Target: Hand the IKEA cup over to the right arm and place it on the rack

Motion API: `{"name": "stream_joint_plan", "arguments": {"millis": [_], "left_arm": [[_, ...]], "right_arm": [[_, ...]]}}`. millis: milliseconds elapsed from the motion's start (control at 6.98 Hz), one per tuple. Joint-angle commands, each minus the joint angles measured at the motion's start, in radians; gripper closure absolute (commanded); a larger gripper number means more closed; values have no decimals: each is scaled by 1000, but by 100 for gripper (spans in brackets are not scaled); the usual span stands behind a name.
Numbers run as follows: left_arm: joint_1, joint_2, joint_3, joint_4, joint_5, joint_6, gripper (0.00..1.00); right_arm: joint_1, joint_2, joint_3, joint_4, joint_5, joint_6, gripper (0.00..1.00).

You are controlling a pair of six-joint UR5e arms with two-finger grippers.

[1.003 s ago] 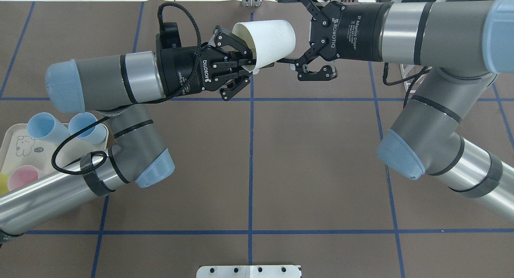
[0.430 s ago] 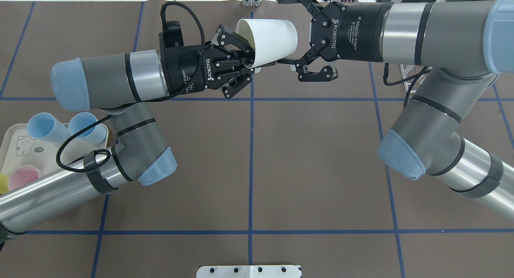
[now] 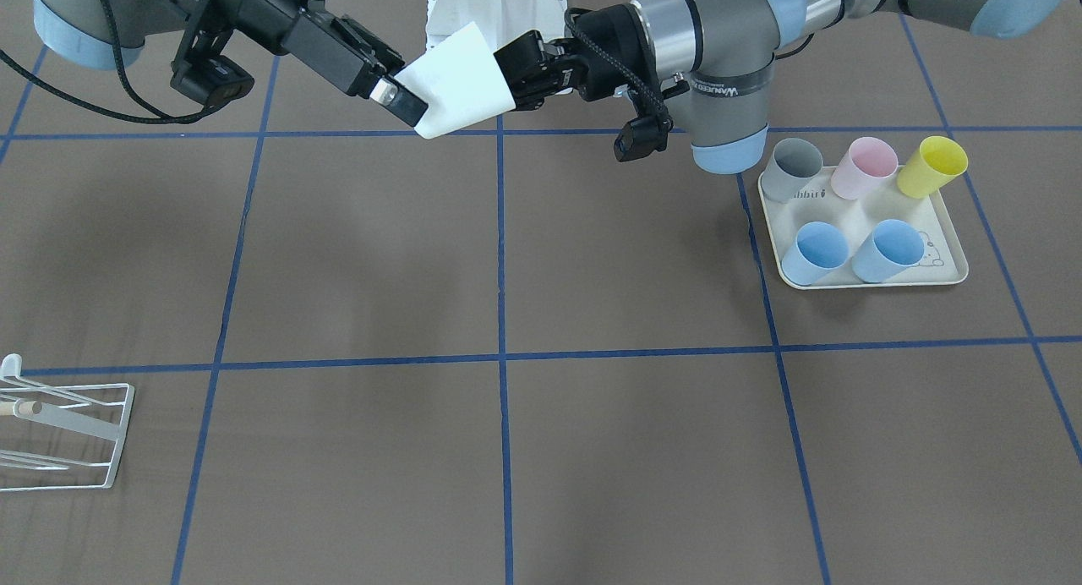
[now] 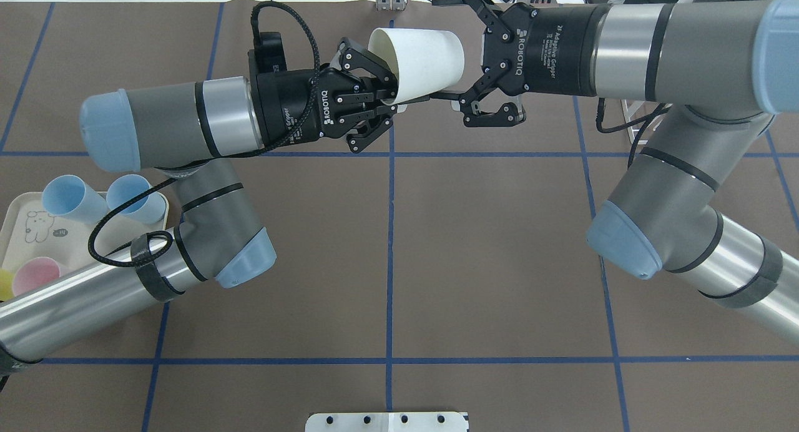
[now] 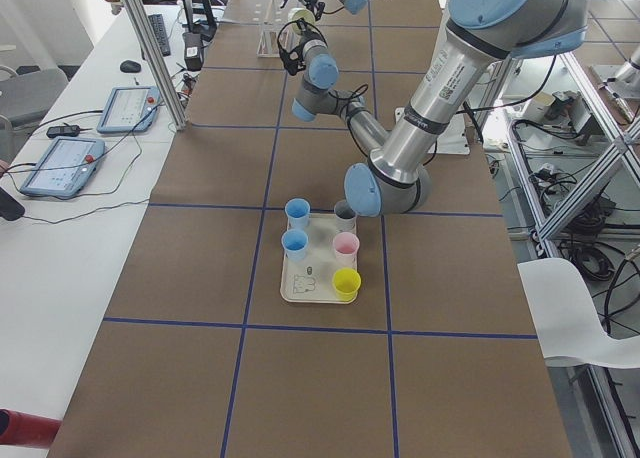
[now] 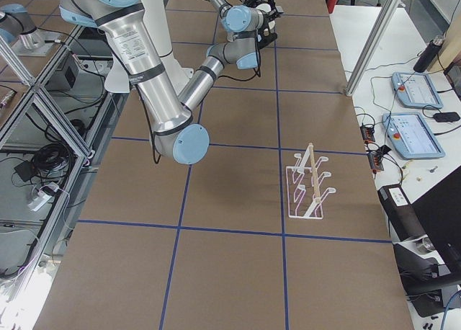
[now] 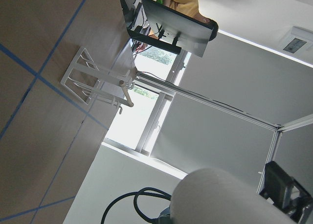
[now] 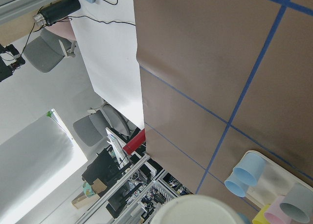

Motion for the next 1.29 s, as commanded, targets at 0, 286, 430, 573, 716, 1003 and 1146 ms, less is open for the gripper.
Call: {"name": "stream_joint_plan", "arguments": {"millis": [0,286,430,573,716,1003,1146], "left_arm": [[-4,-2,0,0,3,0,100],[-6,-2,0,0,4,0,100],[-4,-11,0,2,6,-2,100],[-4,-11,0,2,6,-2,100],[-4,-14,0,2,6,-2,100],[-4,-15,2,18,6,-2,100],[-4,-17,0,23,7,-2,100]], "right_arm": [[0,-10,13,0,3,0,1],[-3,-11,13,0,3,-2,1],[-3,-13,13,-2,5,-2,1],[-3,-13,13,-2,5,-2,2],[-3,-11,13,-2,5,-2,9],[-1,-13,16,-2,5,-2,74],[-1,-13,21,-2,5,-2,100]]}}
